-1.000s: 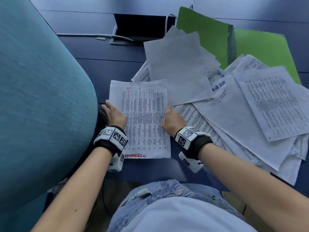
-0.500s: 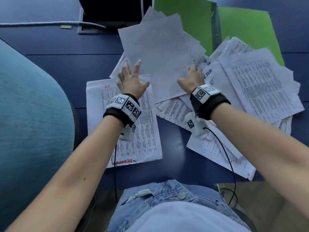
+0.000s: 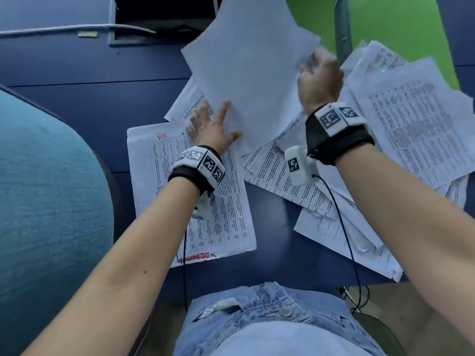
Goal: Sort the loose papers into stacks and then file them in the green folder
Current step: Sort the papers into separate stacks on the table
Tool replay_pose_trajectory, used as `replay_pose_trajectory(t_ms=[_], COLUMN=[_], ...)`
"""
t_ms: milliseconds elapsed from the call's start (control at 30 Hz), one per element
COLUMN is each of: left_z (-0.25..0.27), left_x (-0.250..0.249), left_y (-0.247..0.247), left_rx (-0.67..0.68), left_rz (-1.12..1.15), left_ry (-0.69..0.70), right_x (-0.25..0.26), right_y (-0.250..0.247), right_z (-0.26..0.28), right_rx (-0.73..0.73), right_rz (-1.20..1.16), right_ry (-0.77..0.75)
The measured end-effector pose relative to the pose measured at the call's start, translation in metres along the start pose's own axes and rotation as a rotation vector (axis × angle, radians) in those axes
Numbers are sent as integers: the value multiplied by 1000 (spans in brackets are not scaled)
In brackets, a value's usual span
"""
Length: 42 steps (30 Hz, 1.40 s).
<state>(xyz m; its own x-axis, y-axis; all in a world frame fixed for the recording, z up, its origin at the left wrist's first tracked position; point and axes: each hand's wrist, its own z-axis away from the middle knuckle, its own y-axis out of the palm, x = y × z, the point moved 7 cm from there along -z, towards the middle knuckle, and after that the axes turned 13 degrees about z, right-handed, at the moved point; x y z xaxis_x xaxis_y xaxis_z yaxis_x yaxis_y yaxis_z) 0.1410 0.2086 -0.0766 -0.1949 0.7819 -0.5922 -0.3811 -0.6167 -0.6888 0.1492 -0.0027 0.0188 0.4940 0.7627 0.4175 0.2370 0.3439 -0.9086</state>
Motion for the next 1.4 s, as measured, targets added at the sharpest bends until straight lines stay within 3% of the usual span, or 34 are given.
replay_pose_trajectory(t_ms=[133, 233, 300, 400, 467, 567, 633, 733, 867, 1000, 1133, 1267, 1400], left_z=[0, 1, 12, 24, 25, 24, 25, 36, 57, 66, 76, 83, 88], left_x=[0, -10, -34, -59, -56, -23, -2, 10, 18, 25, 12, 0, 0], left_y=[3, -8, -24, -39, -45, -48, -35, -20, 3, 7, 15, 22, 18], left_rx=[58, 41, -11, 55, 5, -222, -178, -54, 130, -74, -150, -110, -83], left_rz=[-2, 146, 493, 1084, 1296, 1218, 1183, 1100, 876, 602, 473, 354, 353], left_ry=[2, 65, 224, 280, 192, 9, -112, -185, -233, -143, -41, -6, 19], right_x=[27, 47, 54, 50, 40, 32, 29, 18, -8, -33, -39, -37, -45], right_y=[-63, -77, -67, -30, -1, 24, 28, 26, 26, 72, 86, 81, 73], right_z=[3, 18, 42, 93, 127, 164, 176, 161, 125, 128, 133, 126, 118], right_rx=[-455, -553, -584, -486, -358, -157, 20, 194, 163, 534, 575, 663, 729], right_rz=[-17, 50, 149, 175, 182, 143, 10, -178, -183, 26, 94, -60, -412], right_ry=[-148, -389, -543, -746, -834, -966, -1016, -828, -538, -449, -442, -356, -74])
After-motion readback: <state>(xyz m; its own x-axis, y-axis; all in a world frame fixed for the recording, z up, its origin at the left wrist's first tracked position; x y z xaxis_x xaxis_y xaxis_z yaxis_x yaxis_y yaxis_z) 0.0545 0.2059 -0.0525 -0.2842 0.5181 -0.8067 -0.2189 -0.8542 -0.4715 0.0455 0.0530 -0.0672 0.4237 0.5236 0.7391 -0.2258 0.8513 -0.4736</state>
